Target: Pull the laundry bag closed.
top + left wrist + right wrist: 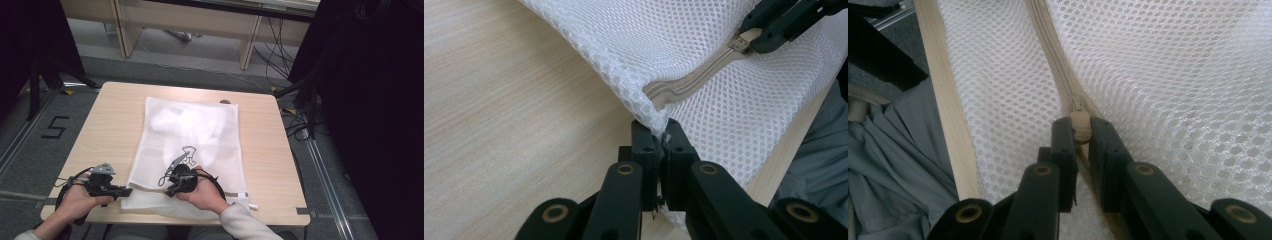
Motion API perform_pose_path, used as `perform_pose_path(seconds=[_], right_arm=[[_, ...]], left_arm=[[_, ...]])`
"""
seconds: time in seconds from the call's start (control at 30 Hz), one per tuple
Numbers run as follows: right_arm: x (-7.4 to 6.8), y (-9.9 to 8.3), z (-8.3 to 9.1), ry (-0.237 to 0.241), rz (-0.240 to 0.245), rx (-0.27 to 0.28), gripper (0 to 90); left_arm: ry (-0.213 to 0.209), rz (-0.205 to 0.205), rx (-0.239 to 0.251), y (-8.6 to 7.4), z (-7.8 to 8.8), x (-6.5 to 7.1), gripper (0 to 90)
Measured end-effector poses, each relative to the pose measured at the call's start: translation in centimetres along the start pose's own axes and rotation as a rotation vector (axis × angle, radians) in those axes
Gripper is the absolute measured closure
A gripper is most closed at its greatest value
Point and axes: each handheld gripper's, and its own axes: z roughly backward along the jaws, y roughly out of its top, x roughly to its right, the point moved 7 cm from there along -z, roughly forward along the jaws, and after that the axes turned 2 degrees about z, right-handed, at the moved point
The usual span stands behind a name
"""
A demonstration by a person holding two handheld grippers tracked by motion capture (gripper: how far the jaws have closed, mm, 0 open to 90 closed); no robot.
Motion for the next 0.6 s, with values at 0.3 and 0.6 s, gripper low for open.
perform_pose_path(seconds=[0.3,0.6], right_arm=[[0.22,-0.37,0.41,0.002,-0.013,-0.001,82.0],[0.64,-0.70,0.79,-0.001,-0.021,0.005,82.0]], left_arm=[[0.002,0.006,0.006,0.02,-0.04,0.03,86.2],[-0.002,-0.001,-0.008,-0.06,0.03,-0.09,86.1]])
